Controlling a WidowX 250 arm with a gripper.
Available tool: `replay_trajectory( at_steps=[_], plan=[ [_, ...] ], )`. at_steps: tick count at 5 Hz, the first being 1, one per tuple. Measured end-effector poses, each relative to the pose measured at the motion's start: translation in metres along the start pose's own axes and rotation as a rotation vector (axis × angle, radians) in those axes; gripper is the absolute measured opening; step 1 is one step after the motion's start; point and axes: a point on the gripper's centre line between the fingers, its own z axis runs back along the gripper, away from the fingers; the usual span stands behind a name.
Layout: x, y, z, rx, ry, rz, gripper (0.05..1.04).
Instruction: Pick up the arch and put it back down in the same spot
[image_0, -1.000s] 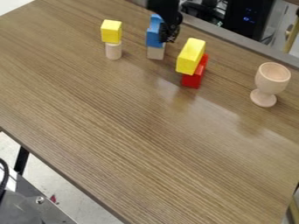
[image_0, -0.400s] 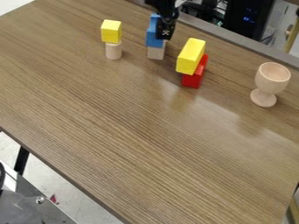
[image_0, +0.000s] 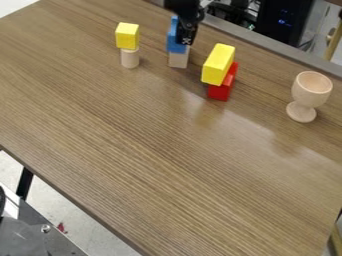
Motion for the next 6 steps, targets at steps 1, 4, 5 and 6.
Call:
replay_trajectory(
  at_steps=[1, 4, 5, 6],
  plan=[
    [0.001, -0.001, -0.002, 0.015, -0.019, -0.026, 0.18],
    [-0.007, -0.013, 0.006, -0.023, -0.014, -0.058, 0.162],
    [-0.013, -0.021, 0.021, -0.062, 0.038, -0.045, 0.162],
    [-0.019, -0.021, 0.022, -0.061, 0.074, -0.051, 0.162]
  ],
)
